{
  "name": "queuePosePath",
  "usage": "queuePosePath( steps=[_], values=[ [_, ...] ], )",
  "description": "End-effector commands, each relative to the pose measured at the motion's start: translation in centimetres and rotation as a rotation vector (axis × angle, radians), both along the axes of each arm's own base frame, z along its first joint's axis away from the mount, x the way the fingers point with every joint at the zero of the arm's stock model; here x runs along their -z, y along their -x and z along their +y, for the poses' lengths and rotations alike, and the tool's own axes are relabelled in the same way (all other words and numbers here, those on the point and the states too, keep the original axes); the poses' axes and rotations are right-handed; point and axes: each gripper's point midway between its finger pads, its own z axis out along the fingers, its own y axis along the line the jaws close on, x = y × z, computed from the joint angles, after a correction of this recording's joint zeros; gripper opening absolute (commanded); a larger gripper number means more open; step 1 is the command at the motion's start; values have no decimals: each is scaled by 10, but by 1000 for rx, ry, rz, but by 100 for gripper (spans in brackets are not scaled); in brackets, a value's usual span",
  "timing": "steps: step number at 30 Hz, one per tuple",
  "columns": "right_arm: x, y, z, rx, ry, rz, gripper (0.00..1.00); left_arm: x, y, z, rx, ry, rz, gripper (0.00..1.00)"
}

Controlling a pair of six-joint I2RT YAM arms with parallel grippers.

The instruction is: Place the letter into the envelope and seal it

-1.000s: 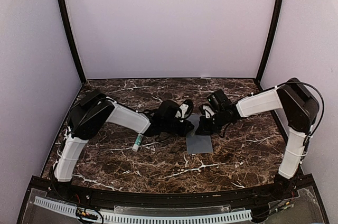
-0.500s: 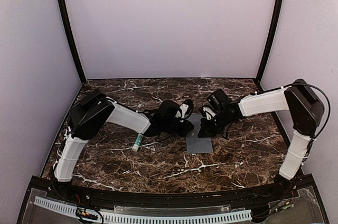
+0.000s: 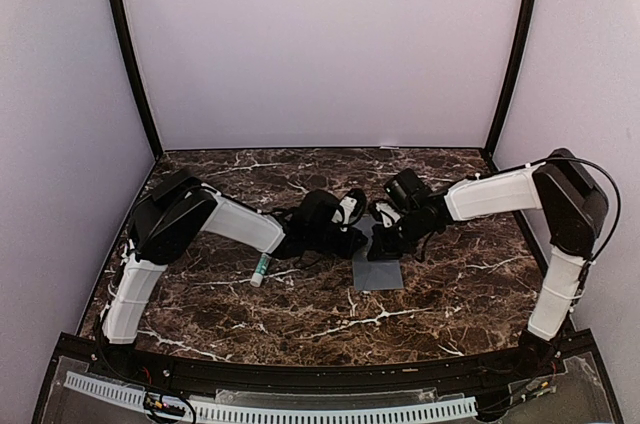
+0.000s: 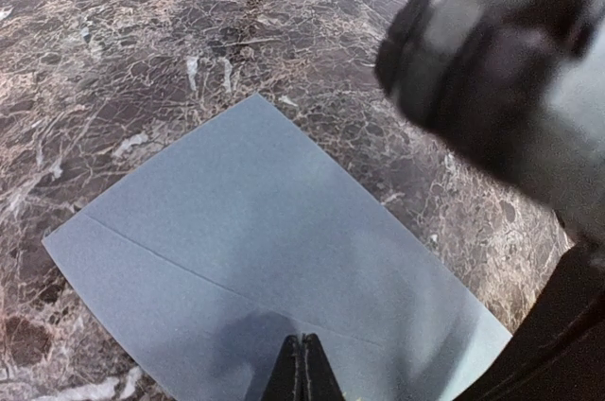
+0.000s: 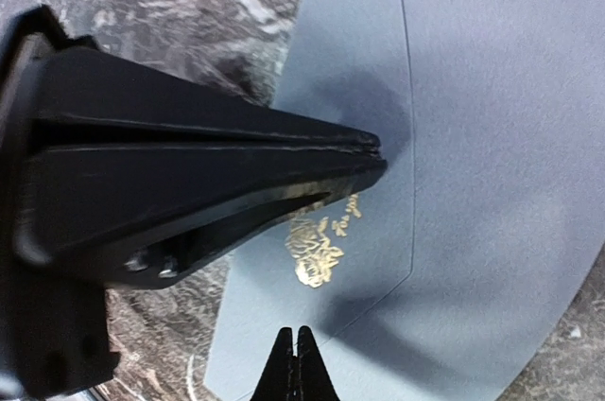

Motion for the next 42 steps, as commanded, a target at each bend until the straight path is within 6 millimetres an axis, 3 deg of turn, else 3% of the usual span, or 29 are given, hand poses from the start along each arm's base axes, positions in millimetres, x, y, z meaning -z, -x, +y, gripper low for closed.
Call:
queuePosePath(
  steps=[1,8,13,17,21,25,32,35,42],
  values=[
    [6,-9,8,-10,-4,-26,0,37,13,25,-10,-125,77,0],
    [30,-3,-3,6,58,11,0,36,14,24,-5,-122,78,0],
    [36,1,-10,20,90,24,0,31,15,23,15,-117,65,0],
    [41,3,-12,25,90,38,0,4,14,21,33,-106,10,0],
    [47,3,-10,26,88,50,0,-50,4,24,16,-107,-84,5],
    [47,3,-6,25,69,60,0,-77,10,29,27,-87,-114,8],
    [42,2,-3,21,56,53,0,-73,53,36,112,-46,-74,10],
    [39,2,-3,21,50,49,0,-60,74,34,145,-74,-59,10],
    [36,1,-3,25,48,40,0,-46,89,30,125,-87,-28,10]
  ],
)
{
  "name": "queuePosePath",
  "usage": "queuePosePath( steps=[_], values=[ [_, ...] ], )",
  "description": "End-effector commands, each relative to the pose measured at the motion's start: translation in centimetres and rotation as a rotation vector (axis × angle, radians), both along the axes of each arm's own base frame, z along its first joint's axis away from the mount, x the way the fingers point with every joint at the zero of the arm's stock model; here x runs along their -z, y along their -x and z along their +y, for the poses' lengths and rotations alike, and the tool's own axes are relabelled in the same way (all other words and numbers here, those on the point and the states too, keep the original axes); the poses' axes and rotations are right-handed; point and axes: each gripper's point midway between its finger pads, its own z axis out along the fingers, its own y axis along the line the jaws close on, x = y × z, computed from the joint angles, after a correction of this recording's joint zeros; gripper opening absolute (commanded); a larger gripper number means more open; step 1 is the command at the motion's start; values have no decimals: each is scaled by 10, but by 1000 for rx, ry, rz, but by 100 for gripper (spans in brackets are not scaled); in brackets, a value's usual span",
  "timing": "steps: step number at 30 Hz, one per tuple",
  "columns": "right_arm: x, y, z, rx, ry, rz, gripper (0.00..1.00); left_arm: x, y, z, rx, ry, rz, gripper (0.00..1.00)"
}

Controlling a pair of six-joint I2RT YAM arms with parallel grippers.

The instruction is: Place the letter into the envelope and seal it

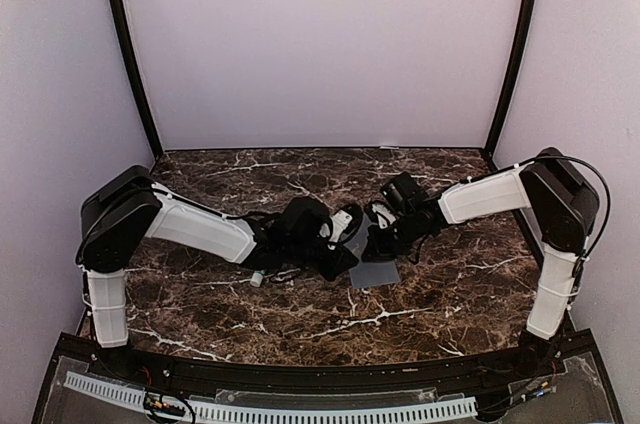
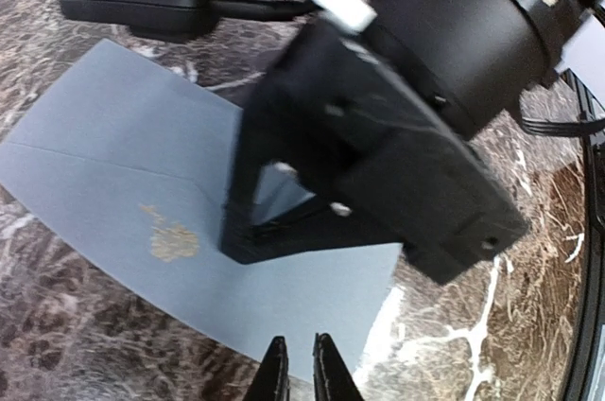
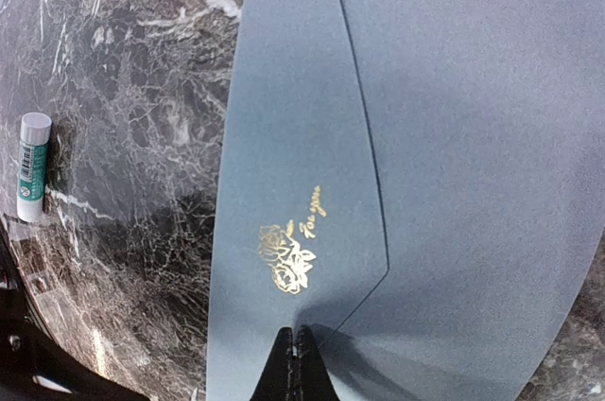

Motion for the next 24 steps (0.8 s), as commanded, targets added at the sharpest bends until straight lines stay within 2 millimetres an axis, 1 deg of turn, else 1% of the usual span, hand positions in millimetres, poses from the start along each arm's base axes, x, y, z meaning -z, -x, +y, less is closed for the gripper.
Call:
queuePosePath(
  steps=[1,2,3,4,10,16,22,24],
  values=[
    [19,10,-12,14,70,44,0,-2,2,-3,-18,20,3,10],
    [18,10,-12,13,70,44,0,6,3,-4,-15,12,16,10],
    [18,10,-12,13,69,43,0,7,3,-6,-13,15,19,10],
    [18,10,-12,12,69,42,0,14,3,-7,-13,5,26,10],
    [17,11,-12,10,65,43,0,28,1,-15,-8,-22,29,10],
    [17,10,-11,8,64,43,0,30,11,-24,33,-20,21,9],
    [17,10,-11,9,64,45,0,24,14,-31,39,-27,-6,9],
    [16,10,-11,11,63,43,0,26,13,-32,37,-39,-12,9]
  ],
)
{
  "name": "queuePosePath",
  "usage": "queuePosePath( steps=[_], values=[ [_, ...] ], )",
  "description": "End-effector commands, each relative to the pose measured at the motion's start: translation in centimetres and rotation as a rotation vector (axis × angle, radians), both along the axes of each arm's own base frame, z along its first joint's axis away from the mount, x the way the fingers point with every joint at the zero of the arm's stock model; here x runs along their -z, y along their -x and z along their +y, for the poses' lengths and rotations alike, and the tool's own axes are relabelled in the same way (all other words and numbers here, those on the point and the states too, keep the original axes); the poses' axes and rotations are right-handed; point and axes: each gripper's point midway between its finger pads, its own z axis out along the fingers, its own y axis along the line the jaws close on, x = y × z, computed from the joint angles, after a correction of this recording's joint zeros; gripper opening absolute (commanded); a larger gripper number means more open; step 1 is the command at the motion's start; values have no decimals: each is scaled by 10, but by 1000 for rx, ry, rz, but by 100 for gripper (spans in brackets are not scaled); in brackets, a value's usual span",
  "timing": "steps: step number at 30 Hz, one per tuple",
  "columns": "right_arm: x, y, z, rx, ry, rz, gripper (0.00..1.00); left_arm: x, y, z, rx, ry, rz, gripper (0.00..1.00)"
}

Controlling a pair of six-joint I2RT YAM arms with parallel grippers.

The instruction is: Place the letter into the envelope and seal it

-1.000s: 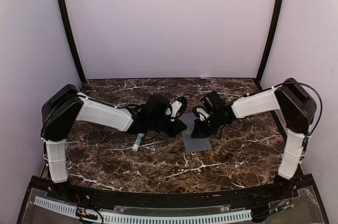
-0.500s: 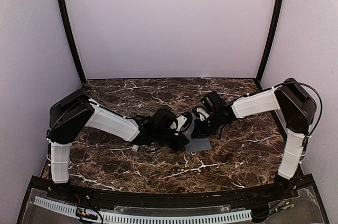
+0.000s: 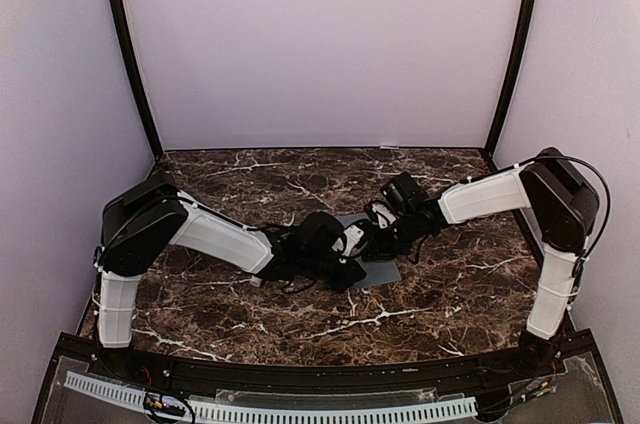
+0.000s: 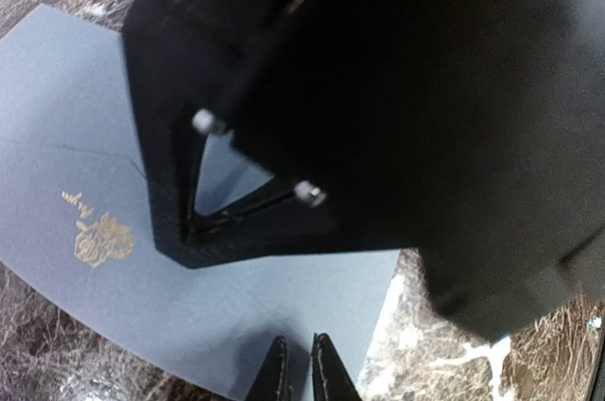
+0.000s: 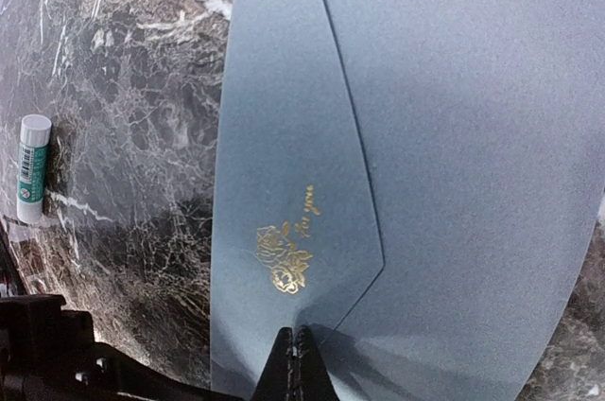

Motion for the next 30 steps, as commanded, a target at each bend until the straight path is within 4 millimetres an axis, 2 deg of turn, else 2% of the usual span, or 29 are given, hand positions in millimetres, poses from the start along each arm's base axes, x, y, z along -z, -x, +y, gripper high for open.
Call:
queuePosePath(
  steps=[1,6,17,30],
  values=[
    [16,11,-11,11,64,46,0,-6,-5,-8,0,-10,-44,9],
    [16,10,-10,10,63,44,0,7,-4,1,-23,-39,-38,7],
    [14,-4,-11,20,71,40,0,34,17,19,-38,-53,19,5],
    [7,-36,-30,75,93,31,0,36,27,17,-15,-30,30,4]
  ],
)
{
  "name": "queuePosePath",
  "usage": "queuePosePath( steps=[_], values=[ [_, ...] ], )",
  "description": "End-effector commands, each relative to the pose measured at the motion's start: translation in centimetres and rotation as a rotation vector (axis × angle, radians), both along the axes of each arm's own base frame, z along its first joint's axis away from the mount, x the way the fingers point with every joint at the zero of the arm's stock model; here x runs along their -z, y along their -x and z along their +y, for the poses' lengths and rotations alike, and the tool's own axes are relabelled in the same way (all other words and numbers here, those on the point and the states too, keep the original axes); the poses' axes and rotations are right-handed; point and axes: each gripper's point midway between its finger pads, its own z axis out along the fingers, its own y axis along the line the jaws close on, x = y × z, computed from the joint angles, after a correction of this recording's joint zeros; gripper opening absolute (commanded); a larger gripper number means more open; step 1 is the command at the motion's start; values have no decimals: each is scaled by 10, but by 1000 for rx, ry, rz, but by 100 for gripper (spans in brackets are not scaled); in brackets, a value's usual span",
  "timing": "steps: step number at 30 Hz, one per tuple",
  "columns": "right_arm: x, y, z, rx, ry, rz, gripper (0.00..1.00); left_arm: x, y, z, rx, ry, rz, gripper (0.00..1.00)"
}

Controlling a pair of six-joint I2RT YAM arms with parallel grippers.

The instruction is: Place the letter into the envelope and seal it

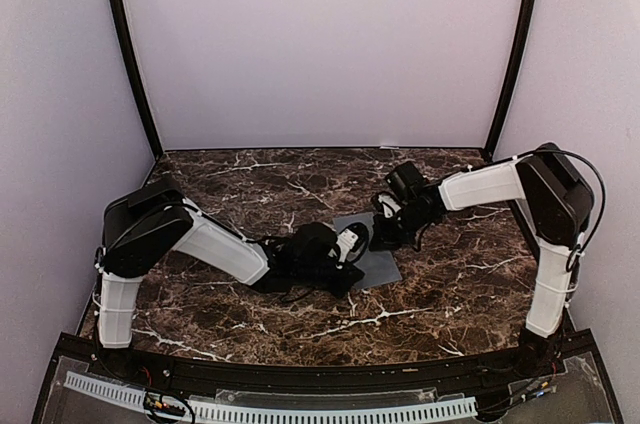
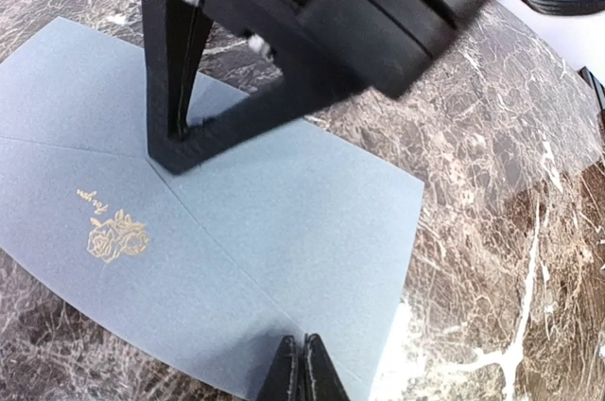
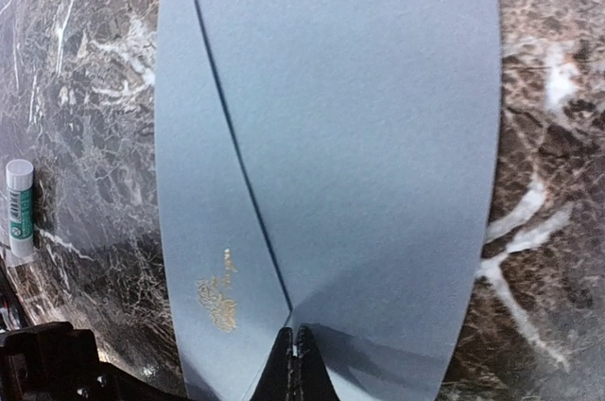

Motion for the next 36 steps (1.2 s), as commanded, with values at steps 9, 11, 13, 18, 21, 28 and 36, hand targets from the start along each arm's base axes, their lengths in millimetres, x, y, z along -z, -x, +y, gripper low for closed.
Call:
queuePosePath(
  steps=[9,11,13,18,21,28,36],
  values=[
    [-38,-4,-2,-17,-47,-72,0,28,25,14,33,-86,78,3],
    [-52,3,7,-52,-105,-81,0,28,24,14,33,-84,79,3],
    [-57,10,18,-95,-143,-75,0,28,24,14,32,-83,79,3],
    [-40,14,30,-125,-153,-32,0,27,24,13,31,-84,78,3],
    [-28,12,31,-119,-139,-9,0,28,24,14,29,-85,80,3],
    [3,8,12,-71,-22,20,0,28,24,14,30,-86,80,3],
    [28,1,-24,-10,160,5,0,29,25,15,29,-86,81,3]
  ],
)
